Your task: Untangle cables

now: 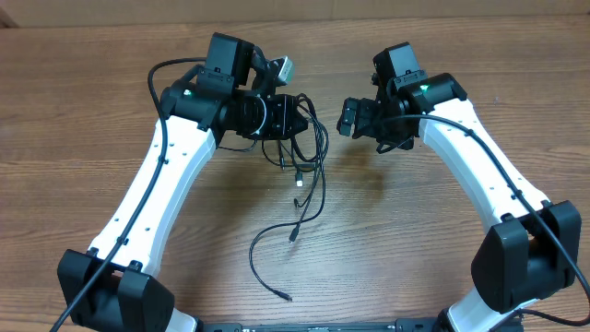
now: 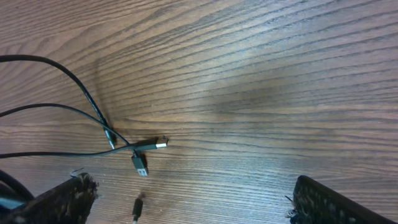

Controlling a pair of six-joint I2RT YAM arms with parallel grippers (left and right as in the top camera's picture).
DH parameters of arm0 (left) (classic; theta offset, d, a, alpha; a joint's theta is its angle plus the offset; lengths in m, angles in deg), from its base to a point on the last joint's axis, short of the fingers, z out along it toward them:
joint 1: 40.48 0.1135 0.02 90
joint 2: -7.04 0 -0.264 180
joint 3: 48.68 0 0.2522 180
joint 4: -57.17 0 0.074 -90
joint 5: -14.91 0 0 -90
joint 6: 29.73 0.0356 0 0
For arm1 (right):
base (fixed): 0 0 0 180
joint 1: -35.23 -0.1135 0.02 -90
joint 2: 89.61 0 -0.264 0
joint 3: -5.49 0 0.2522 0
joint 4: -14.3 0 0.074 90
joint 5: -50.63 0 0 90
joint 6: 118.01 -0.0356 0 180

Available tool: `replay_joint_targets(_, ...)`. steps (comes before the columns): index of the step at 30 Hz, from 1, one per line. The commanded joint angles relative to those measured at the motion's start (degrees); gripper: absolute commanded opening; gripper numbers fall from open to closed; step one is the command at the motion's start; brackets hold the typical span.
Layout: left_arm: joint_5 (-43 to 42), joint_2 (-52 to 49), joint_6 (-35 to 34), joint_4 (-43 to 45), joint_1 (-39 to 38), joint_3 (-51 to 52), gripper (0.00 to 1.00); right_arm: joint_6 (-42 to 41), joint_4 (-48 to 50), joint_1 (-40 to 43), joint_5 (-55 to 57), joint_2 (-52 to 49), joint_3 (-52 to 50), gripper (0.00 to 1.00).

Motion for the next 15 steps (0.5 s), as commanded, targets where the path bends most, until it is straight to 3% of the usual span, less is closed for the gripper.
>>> replay_joint_targets(1,4.11,0.85,0.57,1.38,-1.51,-0.17,0.04,-0.20,0.13,0.11,0.42,0.04,-0.55,1.00)
replay_joint_targets(6,10.86,0.24,5.75,1.38,-3.17,-0.02,0.04,-0.20,0.13,0.11,0.42,0.04,-0.55,1.00)
replay_joint_targets(15,11.21,-4.72,6.12,1.66,-3.37,-0.02,0.04,-0.20,0.13,0.11,0.42,0.04,-0.55,1.00)
